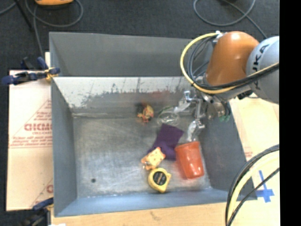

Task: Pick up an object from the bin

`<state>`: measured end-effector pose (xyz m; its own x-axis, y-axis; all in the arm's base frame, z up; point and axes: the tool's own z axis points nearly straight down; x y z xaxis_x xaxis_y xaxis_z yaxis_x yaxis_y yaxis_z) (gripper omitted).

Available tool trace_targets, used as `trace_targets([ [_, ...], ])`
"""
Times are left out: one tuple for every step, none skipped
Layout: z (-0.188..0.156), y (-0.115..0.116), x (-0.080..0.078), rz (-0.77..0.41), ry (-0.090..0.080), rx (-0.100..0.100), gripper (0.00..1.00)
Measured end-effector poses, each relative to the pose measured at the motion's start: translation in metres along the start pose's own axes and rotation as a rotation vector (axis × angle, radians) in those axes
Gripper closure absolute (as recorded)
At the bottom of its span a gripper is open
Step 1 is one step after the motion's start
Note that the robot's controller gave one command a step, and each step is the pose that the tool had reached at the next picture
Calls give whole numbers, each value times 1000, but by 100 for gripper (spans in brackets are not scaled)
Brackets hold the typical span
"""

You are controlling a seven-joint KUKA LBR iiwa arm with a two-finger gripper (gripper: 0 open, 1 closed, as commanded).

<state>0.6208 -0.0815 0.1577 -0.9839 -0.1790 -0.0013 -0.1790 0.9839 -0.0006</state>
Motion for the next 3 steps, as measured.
trace_targets([
  [59,26,0,-66,-3,2,100],
  [59,26,0,-67,-3,2,100],
  [22,37,-10,-9,3,-2,100],
])
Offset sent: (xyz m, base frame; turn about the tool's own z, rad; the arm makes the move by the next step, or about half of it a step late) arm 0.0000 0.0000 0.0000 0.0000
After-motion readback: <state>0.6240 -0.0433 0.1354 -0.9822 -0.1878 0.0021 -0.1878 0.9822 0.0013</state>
